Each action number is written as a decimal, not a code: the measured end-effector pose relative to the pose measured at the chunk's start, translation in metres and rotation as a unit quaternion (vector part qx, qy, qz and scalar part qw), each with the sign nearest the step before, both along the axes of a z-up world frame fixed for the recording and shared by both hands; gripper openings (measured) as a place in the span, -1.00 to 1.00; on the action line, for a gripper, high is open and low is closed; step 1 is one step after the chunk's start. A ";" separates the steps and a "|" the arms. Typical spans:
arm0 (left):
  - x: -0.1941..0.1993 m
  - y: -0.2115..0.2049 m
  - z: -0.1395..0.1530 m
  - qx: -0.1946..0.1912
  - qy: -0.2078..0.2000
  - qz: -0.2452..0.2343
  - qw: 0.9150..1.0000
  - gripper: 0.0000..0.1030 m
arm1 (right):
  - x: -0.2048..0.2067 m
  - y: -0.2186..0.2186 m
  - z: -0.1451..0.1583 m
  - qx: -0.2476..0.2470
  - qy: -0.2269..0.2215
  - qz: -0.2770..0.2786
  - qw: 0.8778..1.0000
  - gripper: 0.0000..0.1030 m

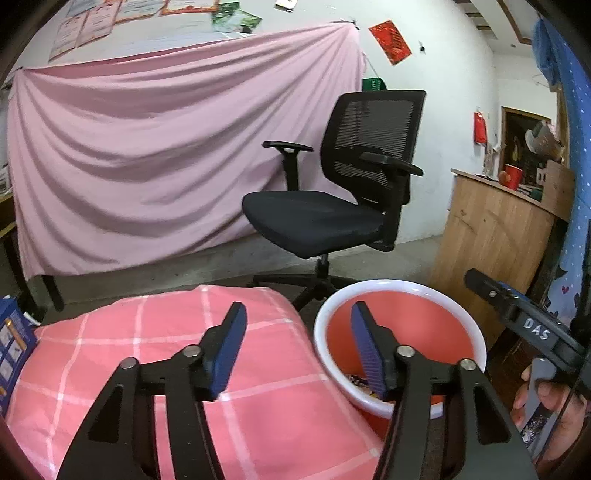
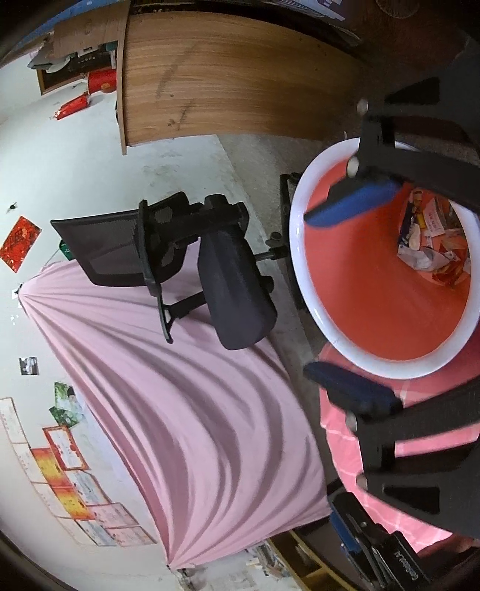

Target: Collect trash

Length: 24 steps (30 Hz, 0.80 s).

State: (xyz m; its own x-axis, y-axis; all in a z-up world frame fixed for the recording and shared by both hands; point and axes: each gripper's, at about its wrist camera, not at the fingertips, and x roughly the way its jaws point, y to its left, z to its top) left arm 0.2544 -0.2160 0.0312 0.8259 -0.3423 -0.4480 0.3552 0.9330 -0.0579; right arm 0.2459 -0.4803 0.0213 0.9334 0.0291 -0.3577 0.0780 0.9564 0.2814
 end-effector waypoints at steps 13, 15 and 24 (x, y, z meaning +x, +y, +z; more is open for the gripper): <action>-0.014 0.043 -0.001 -0.024 0.007 0.059 0.998 0.87 | -0.010 0.017 0.000 -0.026 -0.013 -0.004 1.000 1.00; -0.017 0.047 -0.002 -0.024 0.005 0.066 0.998 0.87 | -0.012 0.021 0.001 -0.032 -0.017 0.001 0.999 1.00; -0.025 0.057 0.001 -0.023 -0.003 0.076 0.997 0.87 | -0.021 0.035 -0.003 -0.041 -0.026 0.019 0.999 1.00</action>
